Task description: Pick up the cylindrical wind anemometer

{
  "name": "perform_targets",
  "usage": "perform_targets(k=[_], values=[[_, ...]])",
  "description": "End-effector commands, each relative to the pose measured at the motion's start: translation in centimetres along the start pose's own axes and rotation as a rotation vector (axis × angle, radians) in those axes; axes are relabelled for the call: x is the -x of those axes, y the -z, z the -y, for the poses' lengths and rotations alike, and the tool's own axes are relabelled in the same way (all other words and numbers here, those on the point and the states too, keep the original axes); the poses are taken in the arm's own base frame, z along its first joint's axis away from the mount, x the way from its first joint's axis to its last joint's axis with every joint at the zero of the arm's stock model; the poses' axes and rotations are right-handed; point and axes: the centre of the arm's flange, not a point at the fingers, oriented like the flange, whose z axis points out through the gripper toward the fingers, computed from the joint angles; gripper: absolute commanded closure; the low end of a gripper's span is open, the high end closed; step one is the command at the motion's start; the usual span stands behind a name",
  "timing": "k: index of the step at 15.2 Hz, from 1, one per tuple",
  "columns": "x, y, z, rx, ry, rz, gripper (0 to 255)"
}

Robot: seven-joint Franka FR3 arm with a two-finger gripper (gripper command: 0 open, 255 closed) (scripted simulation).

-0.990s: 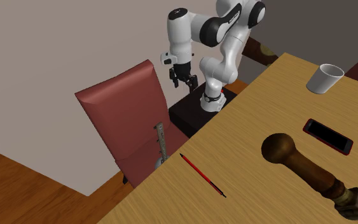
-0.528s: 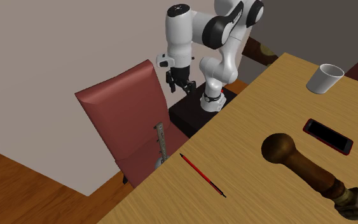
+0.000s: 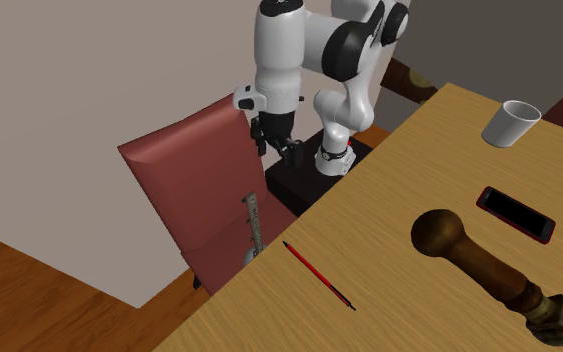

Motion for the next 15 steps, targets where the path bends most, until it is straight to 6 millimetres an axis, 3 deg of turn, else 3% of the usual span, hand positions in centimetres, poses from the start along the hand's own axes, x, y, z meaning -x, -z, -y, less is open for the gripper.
perform_targets(k=[1, 11, 15], values=[[-2.1, 0.7, 1.5, 0.01, -0.016, -0.016, 0], [-11.8, 5.3, 8.0, 0.067, -0.086, -0.091, 0], [-11.6, 3.2, 7.9, 0.067, -0.086, -0.091, 0]])
